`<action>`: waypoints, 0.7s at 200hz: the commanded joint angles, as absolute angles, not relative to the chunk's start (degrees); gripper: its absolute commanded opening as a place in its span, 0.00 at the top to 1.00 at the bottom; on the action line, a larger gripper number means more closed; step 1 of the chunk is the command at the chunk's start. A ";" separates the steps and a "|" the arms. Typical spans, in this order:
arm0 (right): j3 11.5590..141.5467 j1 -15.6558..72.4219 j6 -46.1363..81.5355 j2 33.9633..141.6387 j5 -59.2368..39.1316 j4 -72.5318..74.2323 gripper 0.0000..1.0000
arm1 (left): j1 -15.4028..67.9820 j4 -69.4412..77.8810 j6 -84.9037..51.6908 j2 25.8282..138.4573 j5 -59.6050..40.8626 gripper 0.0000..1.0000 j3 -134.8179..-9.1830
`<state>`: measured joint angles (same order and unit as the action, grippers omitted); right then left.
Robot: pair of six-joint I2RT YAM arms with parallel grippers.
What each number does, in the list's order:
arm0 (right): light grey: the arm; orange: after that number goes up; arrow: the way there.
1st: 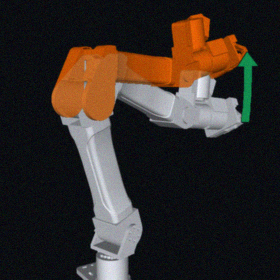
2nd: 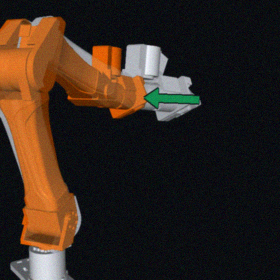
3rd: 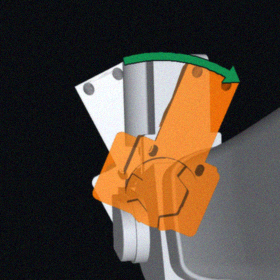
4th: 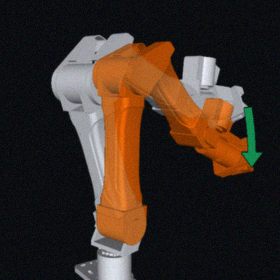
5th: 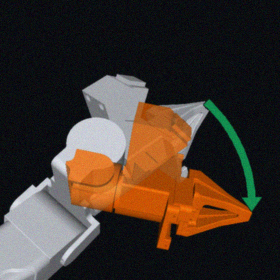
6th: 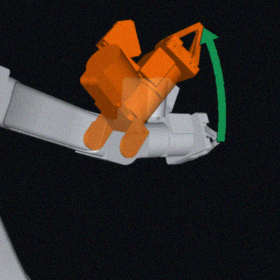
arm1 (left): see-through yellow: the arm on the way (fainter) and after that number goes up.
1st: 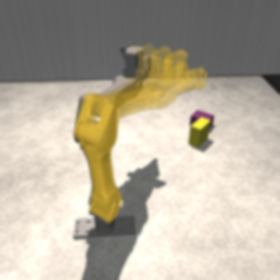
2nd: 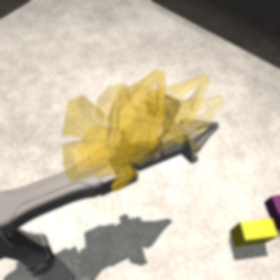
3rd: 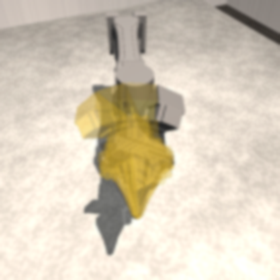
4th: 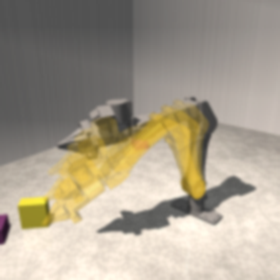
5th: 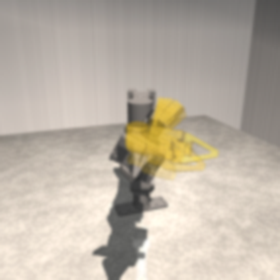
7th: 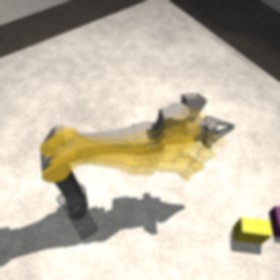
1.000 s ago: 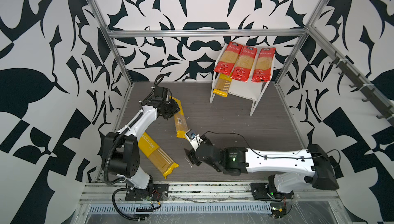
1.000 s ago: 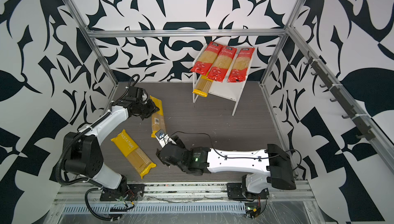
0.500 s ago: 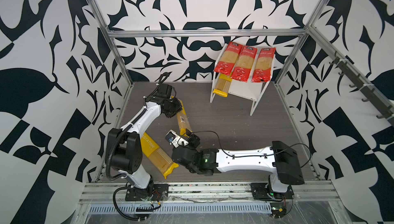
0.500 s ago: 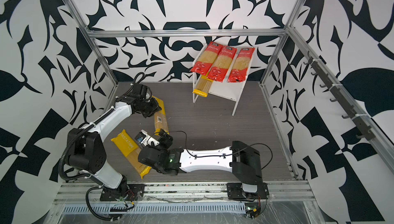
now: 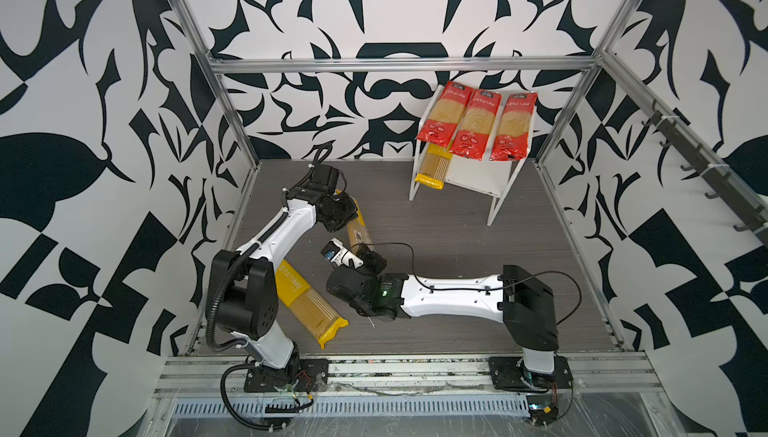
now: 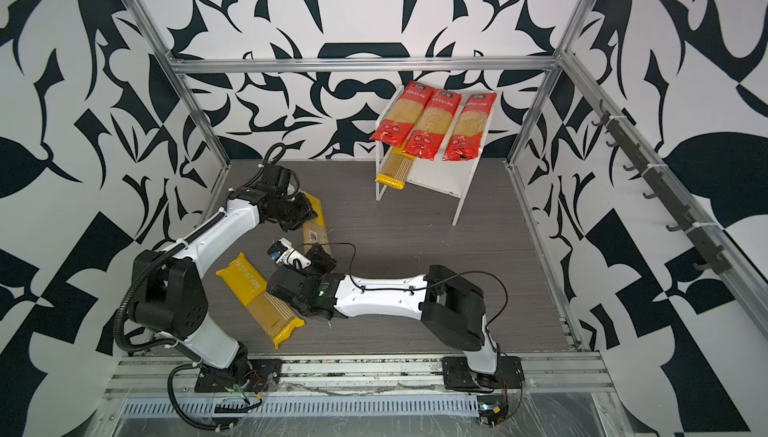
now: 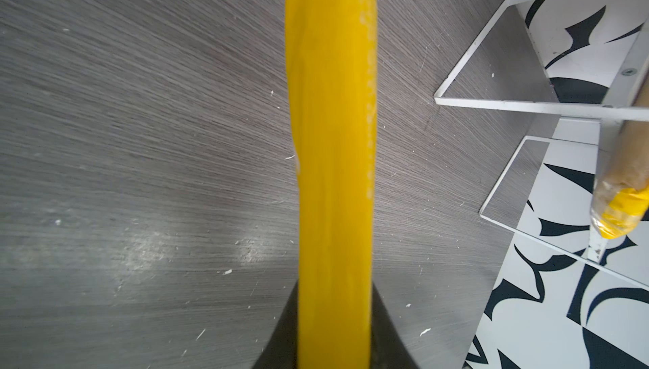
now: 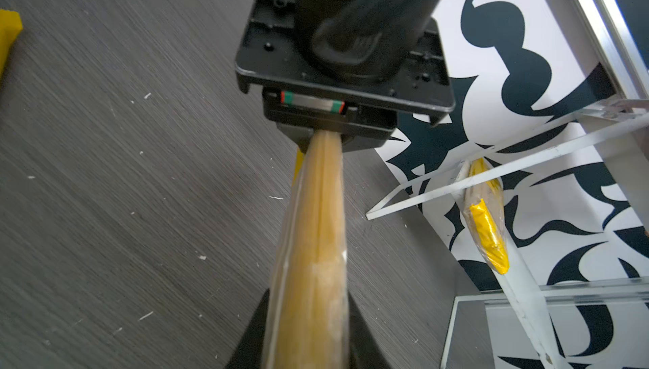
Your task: Place and organize the pasta boxes and bags onto the shelf
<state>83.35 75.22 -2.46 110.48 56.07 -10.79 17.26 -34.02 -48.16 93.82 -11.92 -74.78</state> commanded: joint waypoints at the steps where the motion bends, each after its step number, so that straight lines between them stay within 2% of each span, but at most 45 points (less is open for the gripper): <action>1: 84.35 74.81 0.08 107.50 56.55 -11.77 0.83 | 17.23 -32.73 -49.15 90.76 -16.20 0.83 -77.03; 42: 81.50 73.77 1.35 102.02 55.87 -9.33 1.00 | 15.28 -32.07 -48.13 87.32 -20.99 0.55 -77.51; 58: 81.02 72.76 4.34 99.49 54.13 -10.64 1.00 | 12.83 -32.84 -47.36 85.29 -23.09 0.48 -78.33; 90: 79.09 69.54 14.36 94.23 45.86 -13.69 1.00 | 8.69 -30.64 -47.72 80.23 -27.36 0.40 -76.21; 119: 72.99 66.22 25.38 88.30 36.10 -11.07 1.00 | 7.74 -20.29 -53.43 74.89 -30.63 0.35 -65.73; 140: 64.52 64.58 33.09 82.24 31.28 -2.87 1.00 | 8.06 -10.08 -58.97 71.42 -32.91 0.33 -56.64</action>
